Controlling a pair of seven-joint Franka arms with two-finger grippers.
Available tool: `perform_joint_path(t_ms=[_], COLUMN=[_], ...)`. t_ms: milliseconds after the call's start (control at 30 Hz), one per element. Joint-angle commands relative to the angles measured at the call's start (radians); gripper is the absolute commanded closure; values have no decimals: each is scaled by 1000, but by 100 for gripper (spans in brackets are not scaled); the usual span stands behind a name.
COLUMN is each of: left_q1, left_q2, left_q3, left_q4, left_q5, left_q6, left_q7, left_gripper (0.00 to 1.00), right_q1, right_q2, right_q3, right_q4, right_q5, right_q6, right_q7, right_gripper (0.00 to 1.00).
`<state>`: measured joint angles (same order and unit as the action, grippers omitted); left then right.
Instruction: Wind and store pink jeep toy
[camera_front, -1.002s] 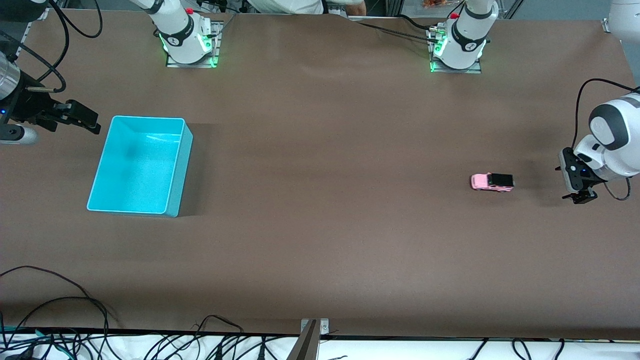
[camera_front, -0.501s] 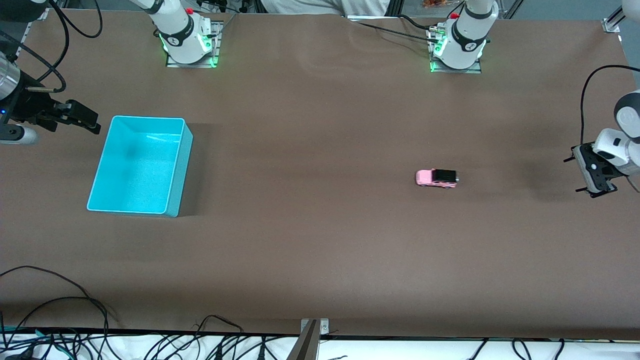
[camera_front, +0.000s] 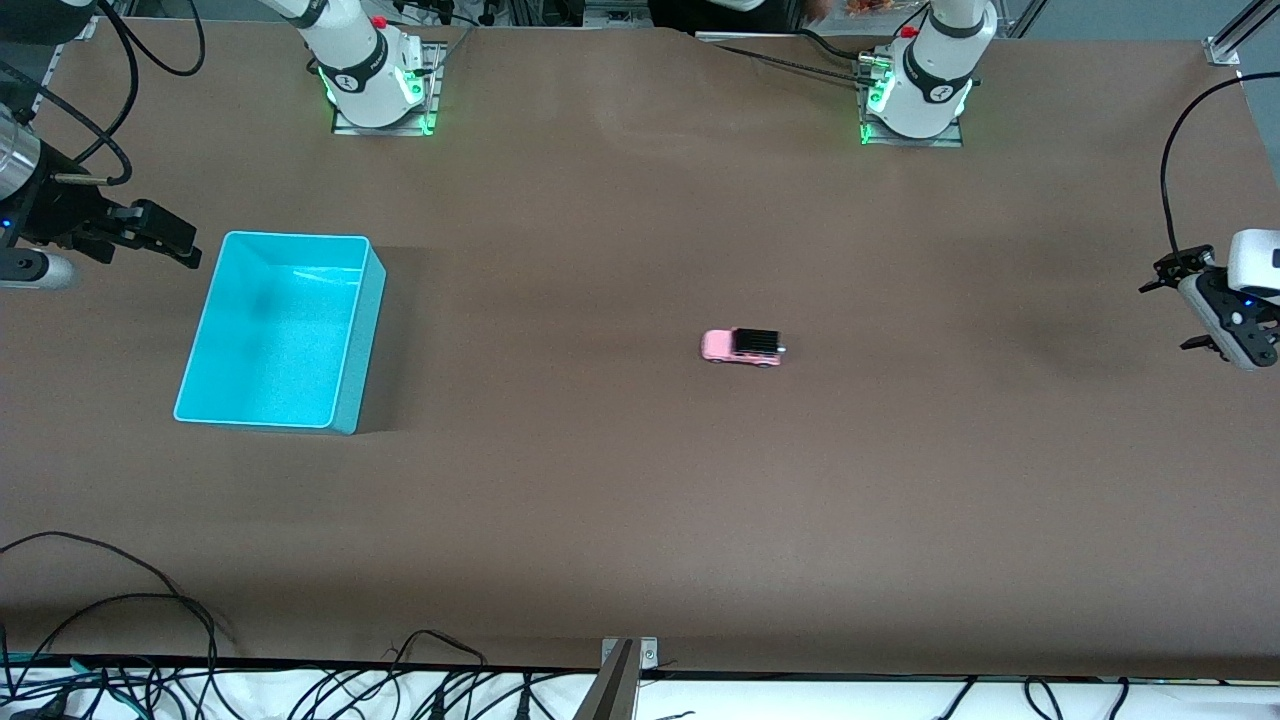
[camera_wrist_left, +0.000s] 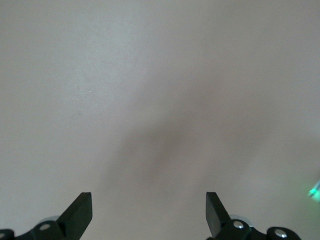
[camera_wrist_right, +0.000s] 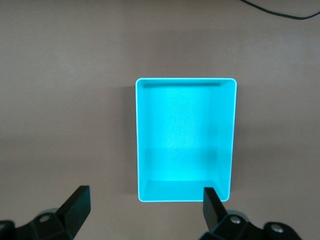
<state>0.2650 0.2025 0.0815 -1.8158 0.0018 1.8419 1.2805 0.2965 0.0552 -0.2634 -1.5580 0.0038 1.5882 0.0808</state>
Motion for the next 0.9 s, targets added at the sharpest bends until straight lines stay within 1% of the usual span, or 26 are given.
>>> perform_joint_path(t_ms=[0, 267, 401, 501, 801, 868], left_q1=[-46, -138, -170, -187, -190, -199], left_q2=[-18, -70, -75, -74, -80, -77], left_q3=[4, 4, 4, 4, 7, 7], left_q4=[90, 162, 225, 262, 276, 302], left_q5=[-14, -13, -9, -5, -14, -11], left_q6=[-99, -148, -197, -230, -233, -233], left_q7=[-153, -413, -507, -538, -576, -578], left_gripper=[0, 0, 0, 0, 0, 0], right_q1=[-2, -2, -2, -2, -2, -2], right_q2=[-2, -2, -2, -2, -2, -2], right_q3=[-3, -3, -3, -3, -3, -3], right_q4=[10, 10, 10, 10, 10, 10], right_q5=[21, 21, 21, 21, 21, 21], right_q6=[-16, -16, -16, -16, -16, -16], right_q7=[10, 10, 10, 10, 10, 10], right_gripper=[0, 0, 0, 0, 0, 0])
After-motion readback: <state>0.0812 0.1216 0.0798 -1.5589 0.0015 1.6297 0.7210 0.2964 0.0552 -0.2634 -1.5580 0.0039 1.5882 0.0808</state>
